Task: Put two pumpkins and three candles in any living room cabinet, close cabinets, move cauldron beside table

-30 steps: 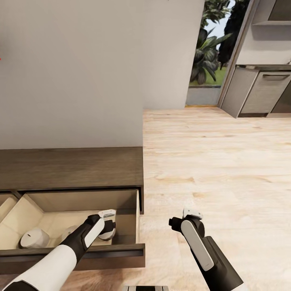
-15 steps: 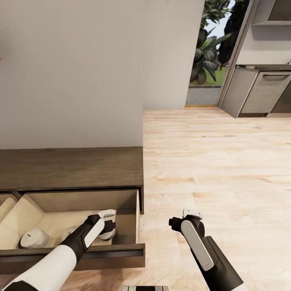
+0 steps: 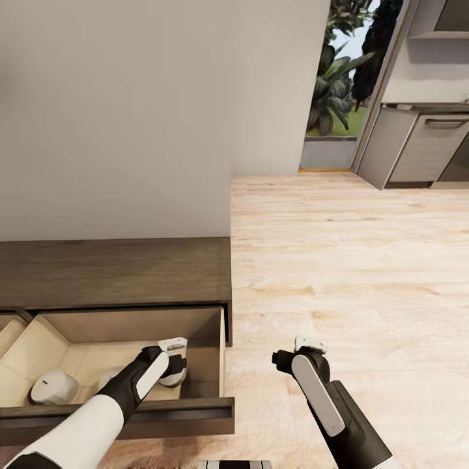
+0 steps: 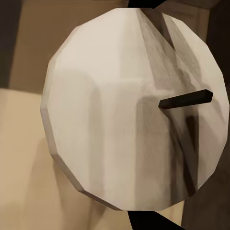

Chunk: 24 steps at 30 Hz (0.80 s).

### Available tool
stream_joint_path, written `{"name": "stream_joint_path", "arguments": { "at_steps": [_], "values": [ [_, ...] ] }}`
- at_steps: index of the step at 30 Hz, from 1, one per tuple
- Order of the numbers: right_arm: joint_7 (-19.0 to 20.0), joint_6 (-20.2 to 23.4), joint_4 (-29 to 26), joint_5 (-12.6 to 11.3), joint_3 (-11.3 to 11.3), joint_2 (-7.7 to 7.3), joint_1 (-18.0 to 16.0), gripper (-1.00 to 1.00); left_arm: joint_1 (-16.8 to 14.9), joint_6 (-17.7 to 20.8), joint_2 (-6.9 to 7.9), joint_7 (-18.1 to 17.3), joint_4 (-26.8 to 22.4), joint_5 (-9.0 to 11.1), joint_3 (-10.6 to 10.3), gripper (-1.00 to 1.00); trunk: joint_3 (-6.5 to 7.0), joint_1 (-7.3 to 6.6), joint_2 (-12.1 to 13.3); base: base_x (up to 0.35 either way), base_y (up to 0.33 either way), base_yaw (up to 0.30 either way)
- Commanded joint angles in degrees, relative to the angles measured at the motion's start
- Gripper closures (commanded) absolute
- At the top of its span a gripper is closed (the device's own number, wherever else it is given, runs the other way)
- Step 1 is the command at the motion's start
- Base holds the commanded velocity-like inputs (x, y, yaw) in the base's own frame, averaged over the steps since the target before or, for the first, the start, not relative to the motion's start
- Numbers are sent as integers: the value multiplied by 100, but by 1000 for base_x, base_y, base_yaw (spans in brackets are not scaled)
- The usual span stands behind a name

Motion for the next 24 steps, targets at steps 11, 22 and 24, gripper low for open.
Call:
{"name": "stream_joint_path", "arguments": {
  "at_steps": [11,22,24],
  "values": [
    [-59,15,-6,-50,6,0,-5,-100,0,-1,9,51,-13,55,-45,100,-50,4,-5,0,0,0],
    [-59,15,-14,-50,6,0,-5,-100,0,-1,16,60,-39,61,-47,-100,-50,4,-5,0,0,0],
    [-59,15,-14,-50,6,0,-5,-100,0,-1,17,60,-42,67,-31,-100,-50,4,-5,0,0,0]
  ]
}}
